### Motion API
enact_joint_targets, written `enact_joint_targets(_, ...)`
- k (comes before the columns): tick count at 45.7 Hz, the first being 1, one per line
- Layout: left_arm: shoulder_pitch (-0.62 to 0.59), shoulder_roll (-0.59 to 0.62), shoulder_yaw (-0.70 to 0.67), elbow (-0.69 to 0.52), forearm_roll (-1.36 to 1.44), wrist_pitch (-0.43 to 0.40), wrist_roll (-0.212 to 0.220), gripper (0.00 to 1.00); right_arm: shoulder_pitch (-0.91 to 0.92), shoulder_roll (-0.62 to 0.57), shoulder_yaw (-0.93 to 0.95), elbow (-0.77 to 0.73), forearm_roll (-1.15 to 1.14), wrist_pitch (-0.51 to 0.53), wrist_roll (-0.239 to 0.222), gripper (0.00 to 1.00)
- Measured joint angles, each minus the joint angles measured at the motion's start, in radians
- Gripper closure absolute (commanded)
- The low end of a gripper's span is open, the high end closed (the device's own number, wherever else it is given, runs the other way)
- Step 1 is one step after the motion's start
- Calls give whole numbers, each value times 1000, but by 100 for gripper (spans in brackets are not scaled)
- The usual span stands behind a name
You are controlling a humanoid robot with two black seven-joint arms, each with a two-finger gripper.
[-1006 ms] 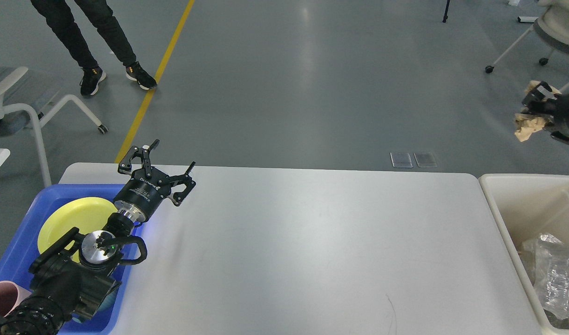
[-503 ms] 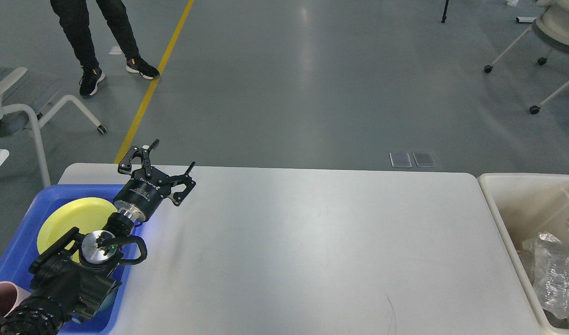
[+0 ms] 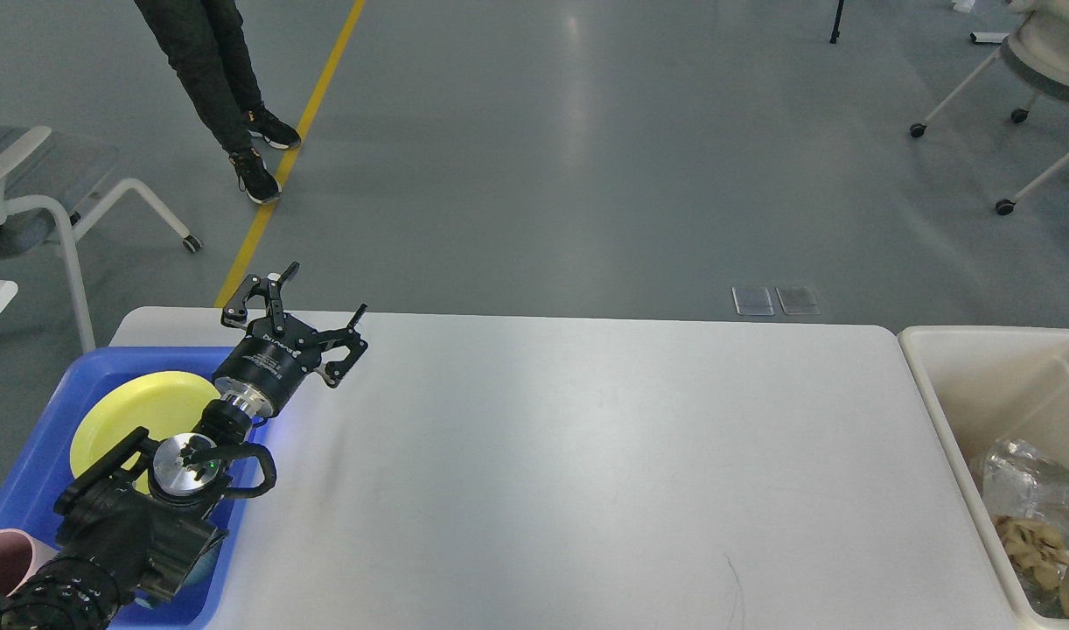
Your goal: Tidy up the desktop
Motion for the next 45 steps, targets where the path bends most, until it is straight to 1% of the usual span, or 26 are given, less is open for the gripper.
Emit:
enact_joint_targets(1, 0, 0, 0, 0, 0, 0, 0, 4, 1, 0, 14, 5, 0, 0, 25, 0)
enact_joint_targets(3, 0, 0, 0, 0, 0, 0, 0, 4, 1, -1, 44, 17, 0, 0, 100, 0)
enact_joint_targets(5, 0, 0, 0, 0, 0, 0, 0, 4, 2, -1, 73, 27, 0, 0, 190, 0)
enact_joint_targets(6, 0, 0, 0, 0, 0, 0, 0, 4, 1, -1, 95, 34, 0, 0, 248, 0)
enact_joint_targets(10, 0, 0, 0, 0, 0, 0, 0, 4, -15, -1, 219, 84, 0, 7, 424, 0)
enact_joint_targets(12, 0, 0, 0, 0, 0, 0, 0, 4, -36, 0, 286, 127, 0, 12, 458, 0)
enact_joint_targets(16, 0, 0, 0, 0, 0, 0, 0, 4, -80, 1, 445, 255, 0, 16, 478, 0)
enact_joint_targets(23, 0, 0, 0, 0, 0, 0, 0, 4, -171, 26, 719, 502, -7, 24, 484, 0)
enact_joint_targets(28, 0, 0, 0, 0, 0, 0, 0, 4, -200, 98, 802, 621, -16, 39, 485, 0)
enact_joint_targets(34, 0, 0, 0, 0, 0, 0, 0, 4, -193, 173, 815, 658, -18, 46, 484, 0)
enact_joint_targets(45, 0, 0, 0, 0, 0, 0, 0, 4, -98, 274, 810, 642, -19, 46, 484, 0)
